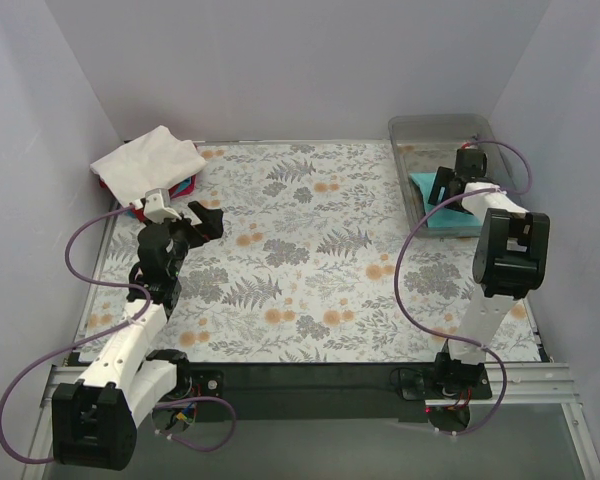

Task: Fold and stack the t-shirts
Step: Grab the tshirt from the pile, then move the tshirt to the center of the board, then flatten the tshirt out

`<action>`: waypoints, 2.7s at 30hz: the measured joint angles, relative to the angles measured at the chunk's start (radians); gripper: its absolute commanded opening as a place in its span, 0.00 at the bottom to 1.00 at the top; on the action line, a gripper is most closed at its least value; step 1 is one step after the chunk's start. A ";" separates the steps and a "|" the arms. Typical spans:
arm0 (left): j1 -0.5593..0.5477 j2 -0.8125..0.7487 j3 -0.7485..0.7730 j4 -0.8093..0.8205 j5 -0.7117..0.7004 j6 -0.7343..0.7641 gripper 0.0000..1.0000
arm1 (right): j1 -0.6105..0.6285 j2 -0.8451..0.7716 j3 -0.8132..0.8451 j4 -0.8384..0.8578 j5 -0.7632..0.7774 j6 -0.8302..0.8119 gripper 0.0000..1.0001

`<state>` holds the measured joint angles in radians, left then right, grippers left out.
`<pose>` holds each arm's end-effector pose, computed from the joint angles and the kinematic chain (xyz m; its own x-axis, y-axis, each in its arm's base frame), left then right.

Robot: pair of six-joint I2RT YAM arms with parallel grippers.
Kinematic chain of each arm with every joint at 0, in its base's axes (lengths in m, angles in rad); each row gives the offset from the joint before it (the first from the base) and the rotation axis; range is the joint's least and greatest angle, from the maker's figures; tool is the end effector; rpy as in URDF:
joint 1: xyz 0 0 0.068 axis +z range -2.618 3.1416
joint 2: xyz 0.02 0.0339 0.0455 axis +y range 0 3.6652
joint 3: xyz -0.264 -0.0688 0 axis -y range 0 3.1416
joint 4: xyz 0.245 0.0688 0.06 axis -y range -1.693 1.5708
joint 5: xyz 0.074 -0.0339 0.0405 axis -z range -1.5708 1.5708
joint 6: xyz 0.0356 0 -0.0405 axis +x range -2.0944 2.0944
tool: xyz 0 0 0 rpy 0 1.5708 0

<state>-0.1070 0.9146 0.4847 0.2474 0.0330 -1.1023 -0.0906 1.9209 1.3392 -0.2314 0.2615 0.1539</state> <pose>0.2131 -0.0241 0.2552 -0.2055 -0.8748 -0.4387 -0.0982 0.4644 -0.8801 0.4201 -0.0474 0.1983 -0.6744 0.2100 -0.7079 0.3721 0.9247 -0.0802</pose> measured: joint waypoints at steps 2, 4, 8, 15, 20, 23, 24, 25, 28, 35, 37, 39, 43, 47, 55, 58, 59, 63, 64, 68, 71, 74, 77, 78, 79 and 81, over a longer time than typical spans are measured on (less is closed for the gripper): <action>0.000 0.005 0.000 0.001 -0.001 0.002 0.98 | -0.018 0.001 0.001 0.006 -0.019 0.000 0.76; 0.000 0.011 0.000 0.001 -0.001 0.002 0.98 | -0.035 0.005 0.006 0.013 -0.040 0.000 0.67; 0.000 0.021 0.000 0.001 -0.001 0.002 0.98 | -0.075 0.032 0.014 0.031 -0.111 0.006 0.60; 0.000 0.024 0.000 0.001 -0.001 0.002 0.98 | -0.127 0.076 0.014 0.037 -0.213 0.005 0.33; 0.000 0.024 0.000 0.001 -0.001 0.002 0.98 | -0.129 0.076 0.014 0.049 -0.236 -0.001 0.01; 0.000 0.024 0.000 0.001 0.000 0.002 0.98 | -0.123 0.067 0.002 0.056 -0.237 0.000 0.01; 0.000 0.024 0.000 0.001 0.000 0.002 0.98 | -0.119 0.055 -0.011 0.058 -0.233 0.000 0.01; 0.000 0.024 0.000 0.001 0.000 0.002 0.98 | -0.114 0.034 -0.030 0.058 -0.222 -0.001 0.01; 0.000 0.024 0.000 0.001 0.001 0.002 0.98 | -0.068 -0.085 -0.111 0.050 -0.173 0.000 0.01; 0.000 0.024 0.000 0.001 0.007 0.001 0.98 | 0.111 -0.499 -0.229 0.061 -0.101 -0.001 0.01; 0.000 0.024 0.000 0.002 0.013 -0.002 0.97 | 0.152 -0.591 -0.230 0.067 -0.096 -0.003 0.01; 0.000 0.024 0.000 0.003 0.018 -0.003 0.97 | 0.191 -0.650 -0.215 0.065 -0.103 -0.006 0.01; 0.000 0.025 0.000 0.008 0.034 -0.006 0.96 | 0.282 -0.659 -0.099 0.039 -0.171 -0.022 0.01; 0.000 0.024 0.000 0.007 0.040 -0.006 0.97 | 0.415 -0.636 0.074 0.001 -0.272 -0.048 0.01; 0.000 -0.021 0.000 -0.012 0.042 -0.006 0.96 | 0.641 -0.618 0.236 0.021 -0.446 -0.062 0.11; 0.000 -0.043 0.002 -0.021 0.040 -0.006 0.97 | 0.684 -0.663 0.084 0.068 -0.424 -0.038 0.45; 0.000 -0.049 0.003 -0.023 0.039 -0.006 0.97 | 0.687 -0.679 0.014 0.070 -0.394 -0.036 0.52; 0.000 -0.062 0.006 -0.026 0.040 -0.016 0.95 | 0.684 -0.698 -0.242 0.049 -0.185 -0.006 0.63; 0.000 -0.055 0.010 -0.026 0.043 -0.020 0.94 | 0.680 -0.694 -0.284 0.040 -0.147 0.001 0.63; 0.000 0.003 0.027 -0.026 0.047 -0.029 0.93 | 0.694 -0.687 -0.348 0.019 -0.088 0.006 0.64; 0.000 0.024 0.027 -0.038 0.038 -0.033 0.93 | 0.779 -0.677 -0.345 0.072 -0.079 -0.006 0.64; -0.001 0.022 0.027 -0.037 0.005 -0.039 0.95 | 0.899 -0.621 -0.327 0.138 -0.114 -0.013 0.64; -0.001 0.034 0.029 -0.046 -0.048 -0.051 0.96 | 1.004 -0.532 -0.320 0.209 -0.164 -0.009 0.63; -0.001 0.046 0.032 -0.053 -0.064 -0.056 0.95 | 1.034 -0.493 -0.314 0.223 -0.179 -0.004 0.63; -0.001 0.064 0.039 -0.060 -0.077 -0.061 0.95 | 1.060 -0.452 -0.304 0.235 -0.187 0.001 0.62; 0.000 0.102 0.047 -0.068 -0.096 -0.072 0.95 | 1.102 -0.368 -0.278 0.246 -0.210 0.008 0.62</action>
<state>-0.1074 1.0164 0.5316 0.1795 -0.0628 -1.1740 1.0115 1.5532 1.0611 0.0151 0.0517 0.1623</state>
